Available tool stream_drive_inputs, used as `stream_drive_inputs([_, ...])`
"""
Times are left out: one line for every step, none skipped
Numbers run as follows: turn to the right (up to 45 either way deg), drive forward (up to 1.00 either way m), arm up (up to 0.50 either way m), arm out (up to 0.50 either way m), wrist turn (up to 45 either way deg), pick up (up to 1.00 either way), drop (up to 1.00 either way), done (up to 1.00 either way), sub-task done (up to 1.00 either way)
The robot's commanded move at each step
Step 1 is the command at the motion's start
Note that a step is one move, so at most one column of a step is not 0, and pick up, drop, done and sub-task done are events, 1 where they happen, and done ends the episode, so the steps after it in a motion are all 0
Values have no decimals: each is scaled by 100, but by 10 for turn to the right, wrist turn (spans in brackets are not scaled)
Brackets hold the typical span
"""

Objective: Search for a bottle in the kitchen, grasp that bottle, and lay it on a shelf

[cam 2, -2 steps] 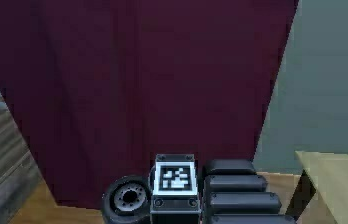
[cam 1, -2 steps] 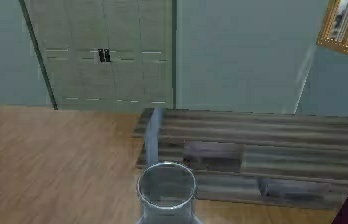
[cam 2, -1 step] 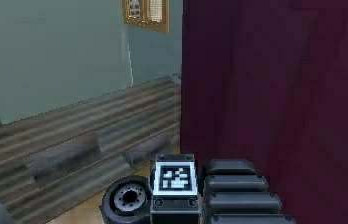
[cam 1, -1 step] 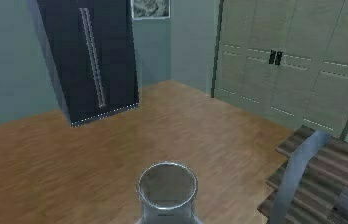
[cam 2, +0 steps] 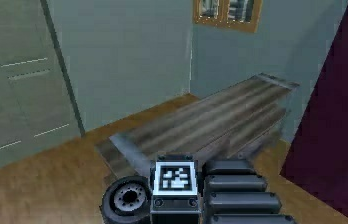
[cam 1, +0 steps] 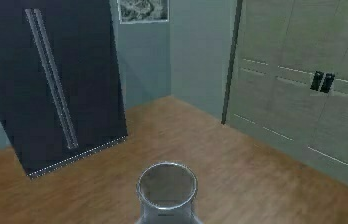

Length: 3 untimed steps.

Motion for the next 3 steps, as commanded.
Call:
stream_drive_inputs([30, 0, 0, 0, 0, 0, 0, 0, 0])
stream_drive_inputs([0, 50, 0, 0, 0, 0, 0, 0, 0])
stream_drive_inputs([450, 0, 0, 0, 0, 0, 0, 0, 0])
